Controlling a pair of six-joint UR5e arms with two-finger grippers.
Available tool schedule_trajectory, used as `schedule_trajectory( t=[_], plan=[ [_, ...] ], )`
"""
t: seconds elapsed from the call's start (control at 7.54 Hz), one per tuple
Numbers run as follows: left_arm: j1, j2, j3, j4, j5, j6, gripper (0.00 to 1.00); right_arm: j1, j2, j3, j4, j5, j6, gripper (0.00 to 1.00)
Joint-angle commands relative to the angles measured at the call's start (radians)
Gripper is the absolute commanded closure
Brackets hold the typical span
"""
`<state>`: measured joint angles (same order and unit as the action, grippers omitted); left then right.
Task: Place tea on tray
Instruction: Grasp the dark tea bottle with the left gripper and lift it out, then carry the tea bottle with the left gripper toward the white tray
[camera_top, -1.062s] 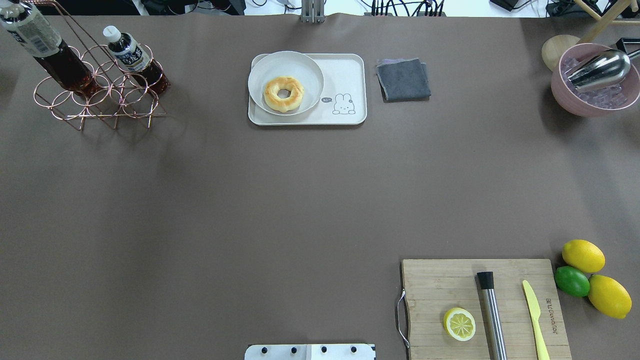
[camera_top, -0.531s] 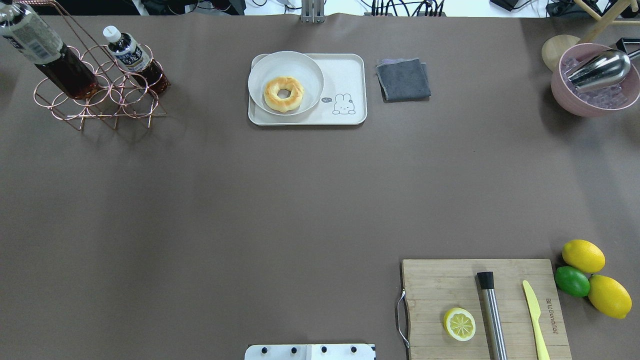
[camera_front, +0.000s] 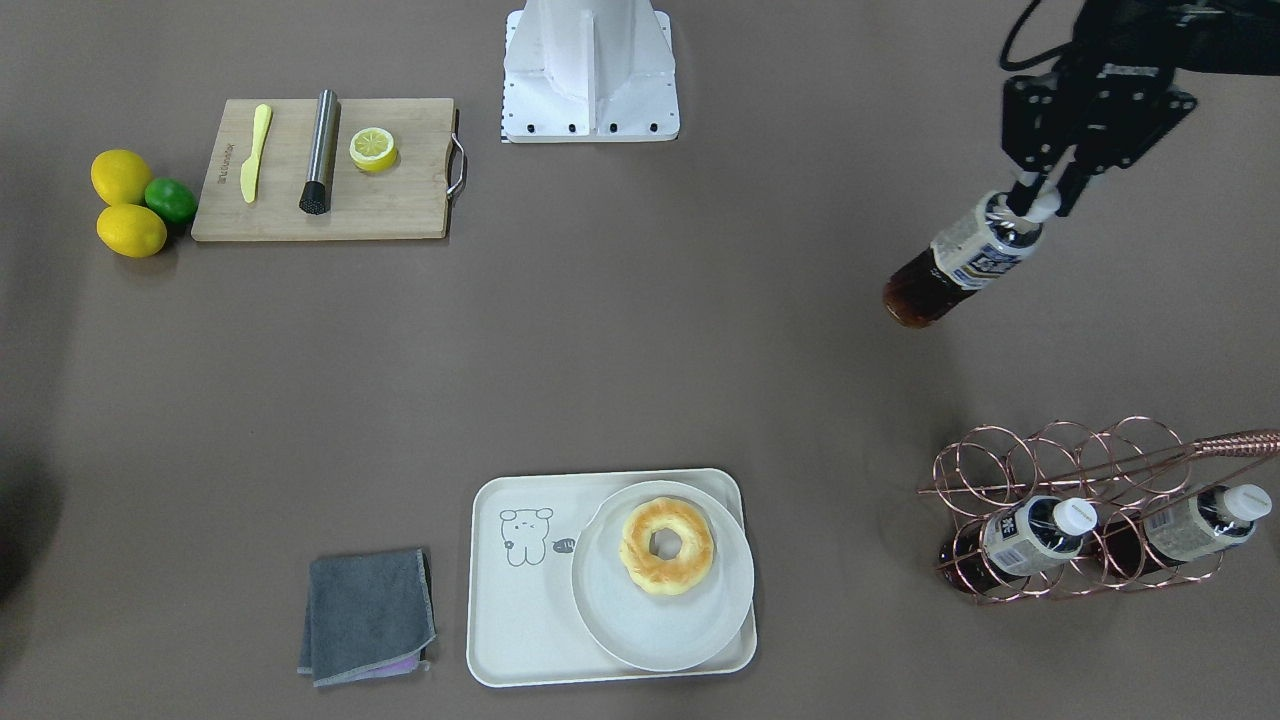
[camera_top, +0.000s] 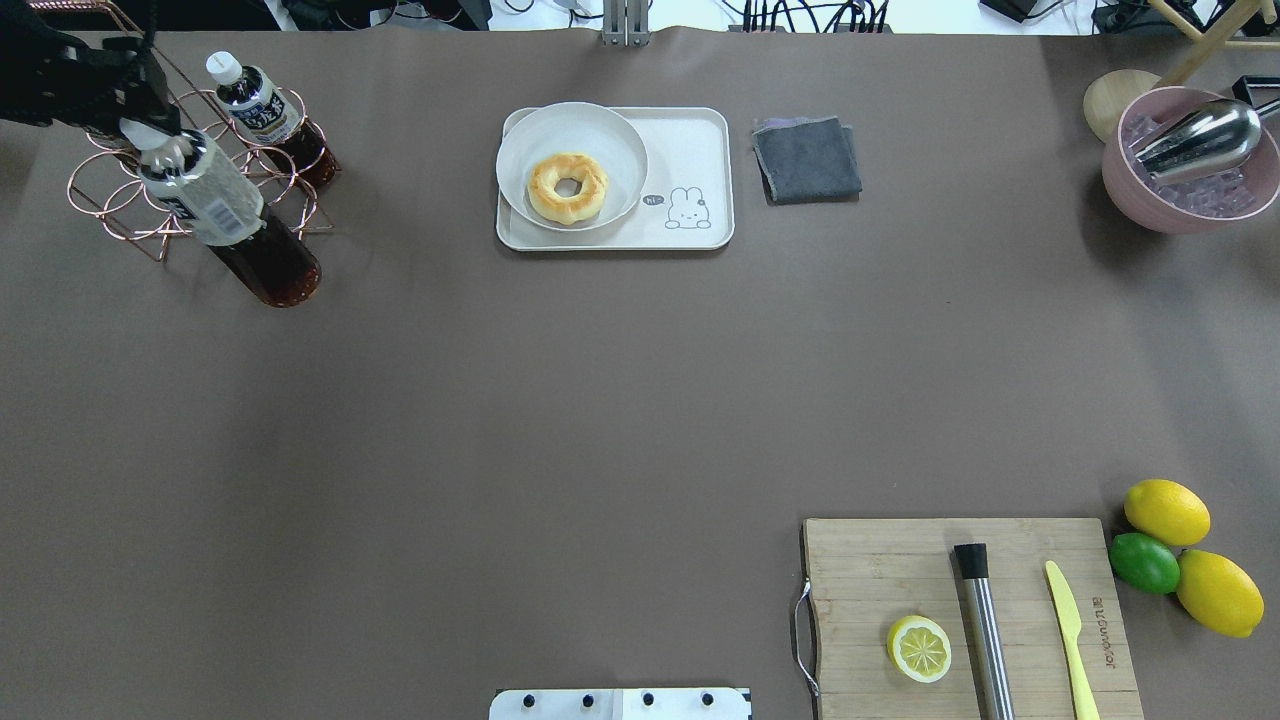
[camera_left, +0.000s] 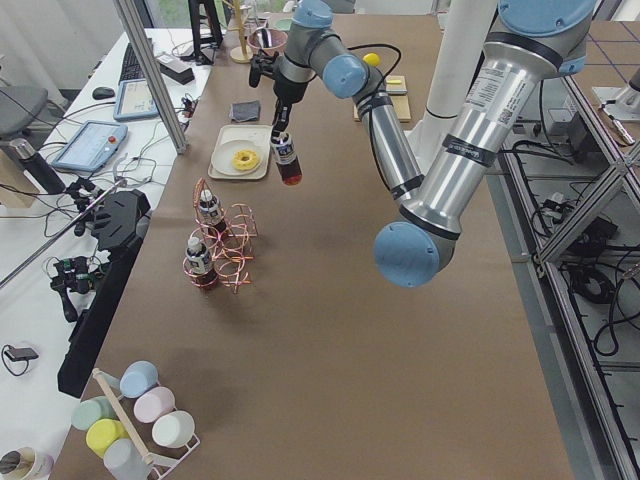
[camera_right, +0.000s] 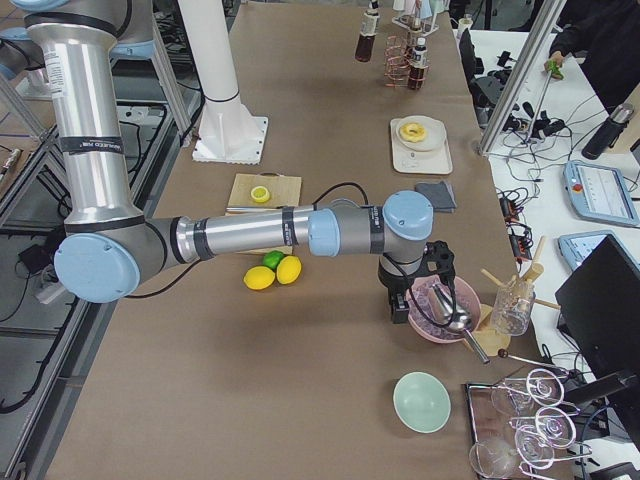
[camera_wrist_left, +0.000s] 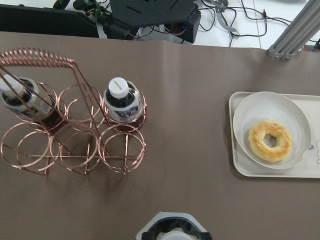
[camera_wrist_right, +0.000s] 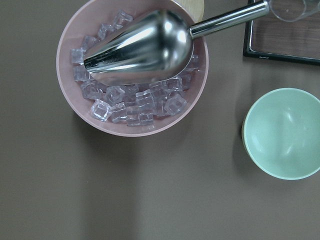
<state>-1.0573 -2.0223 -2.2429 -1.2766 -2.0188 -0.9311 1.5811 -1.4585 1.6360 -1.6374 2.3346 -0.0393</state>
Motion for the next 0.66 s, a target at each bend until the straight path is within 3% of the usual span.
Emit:
schedule_trajectory(
  t=[0.0, 0.53],
  plan=[
    [0.189, -0.166, -0.014, 0.158, 0.142, -0.179, 1.00, -0.038, 0.001, 0.008, 0.011, -0.043, -0.002, 0.00],
    [0.406, -0.375, 0.161, 0.168, 0.337, -0.386, 1.00, -0.043, -0.006, -0.002, 0.083, 0.002, 0.001, 0.00]
  ],
)
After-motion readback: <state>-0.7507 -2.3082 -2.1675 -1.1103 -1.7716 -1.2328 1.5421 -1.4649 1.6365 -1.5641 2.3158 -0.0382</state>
